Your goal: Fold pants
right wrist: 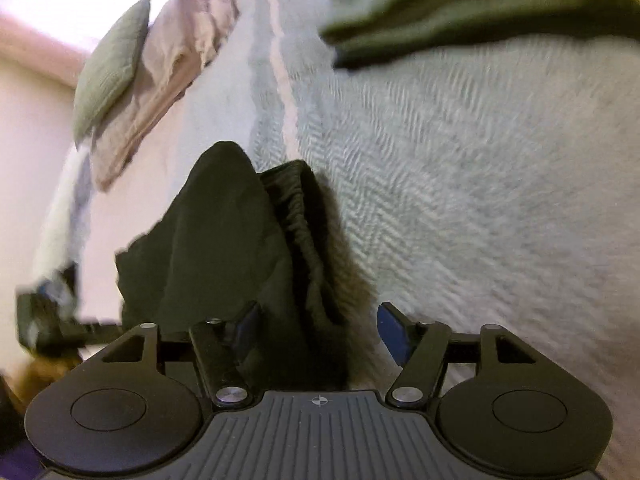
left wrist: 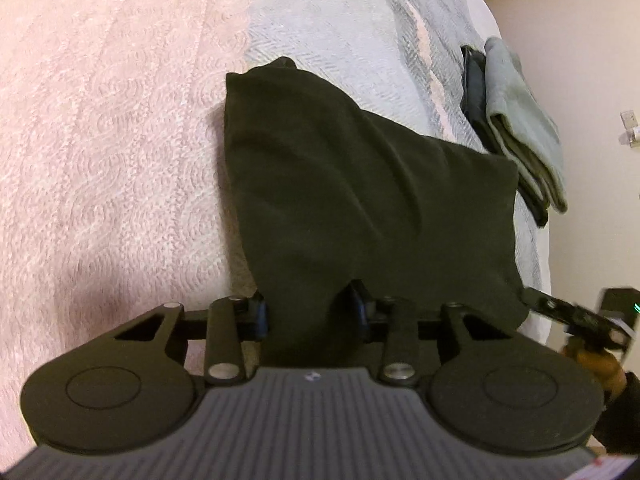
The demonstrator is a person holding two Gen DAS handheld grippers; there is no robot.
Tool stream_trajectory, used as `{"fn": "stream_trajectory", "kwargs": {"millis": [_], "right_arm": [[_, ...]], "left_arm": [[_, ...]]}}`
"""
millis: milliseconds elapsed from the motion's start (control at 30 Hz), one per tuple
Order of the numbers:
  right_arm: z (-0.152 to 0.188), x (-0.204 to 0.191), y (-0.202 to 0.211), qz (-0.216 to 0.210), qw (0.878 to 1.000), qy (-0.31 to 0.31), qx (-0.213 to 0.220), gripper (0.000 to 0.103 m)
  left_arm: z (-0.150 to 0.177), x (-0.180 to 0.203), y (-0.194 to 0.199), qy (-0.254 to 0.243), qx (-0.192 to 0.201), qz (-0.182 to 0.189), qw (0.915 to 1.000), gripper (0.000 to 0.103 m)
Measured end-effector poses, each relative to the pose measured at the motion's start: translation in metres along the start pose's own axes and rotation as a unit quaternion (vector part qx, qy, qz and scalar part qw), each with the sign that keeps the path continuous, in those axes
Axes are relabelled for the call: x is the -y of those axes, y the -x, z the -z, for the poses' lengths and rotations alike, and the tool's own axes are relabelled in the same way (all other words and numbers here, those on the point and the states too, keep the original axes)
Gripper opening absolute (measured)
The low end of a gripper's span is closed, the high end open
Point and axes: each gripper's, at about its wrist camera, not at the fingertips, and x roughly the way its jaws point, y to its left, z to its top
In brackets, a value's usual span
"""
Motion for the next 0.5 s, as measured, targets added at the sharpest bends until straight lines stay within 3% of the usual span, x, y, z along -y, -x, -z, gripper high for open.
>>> {"fn": "stream_trajectory", "kwargs": {"millis": [67,100,167,200,267,333,400,433,500], "right_arm": [[0.012,-0.024,0.020,0.041,0.995,0.094,0.016,0.063],[0.018,-0.040,0.026,0.065,0.985,0.159,0.021,0.063],[0.034,-0.073,0.029,0.090,0.952,0.291,0.023,0.064],[0.044,-0.087,0.028,0.093,0.929,0.356,0.020,0.066],[0.068,-0.111,0.018,0.091,0.868,0.488,0.007,0.073],[0.096,-0.122,0.000,0.091,0.786,0.611,-0.018,0.078],[0.118,-0.119,-0.017,0.096,0.714,0.693,-0.027,0.079],[0.124,-0.114,-0.024,0.098,0.685,0.722,-0.028,0.080],[0.134,-0.103,-0.038,0.108,0.635,0.765,-0.024,0.081]], "left_arm": [[-0.004,0.005,0.000,-0.020,-0.005,-0.003,0.9998,0.036],[-0.003,0.009,0.002,-0.036,-0.005,-0.008,0.9993,0.038],[0.002,0.015,0.008,-0.059,0.002,-0.025,0.9979,0.039],[0.005,0.018,0.013,-0.067,0.010,-0.033,0.9972,0.037],[0.014,0.022,0.027,-0.077,0.033,-0.049,0.9952,0.035],[0.031,0.027,0.047,-0.089,0.071,-0.066,0.9913,0.037],[0.050,0.036,0.064,-0.111,0.101,-0.097,0.9839,0.049],[0.060,0.045,0.068,-0.130,0.114,-0.118,0.9779,0.053],[0.087,0.066,0.070,-0.189,0.128,-0.179,0.9570,0.058]]}}
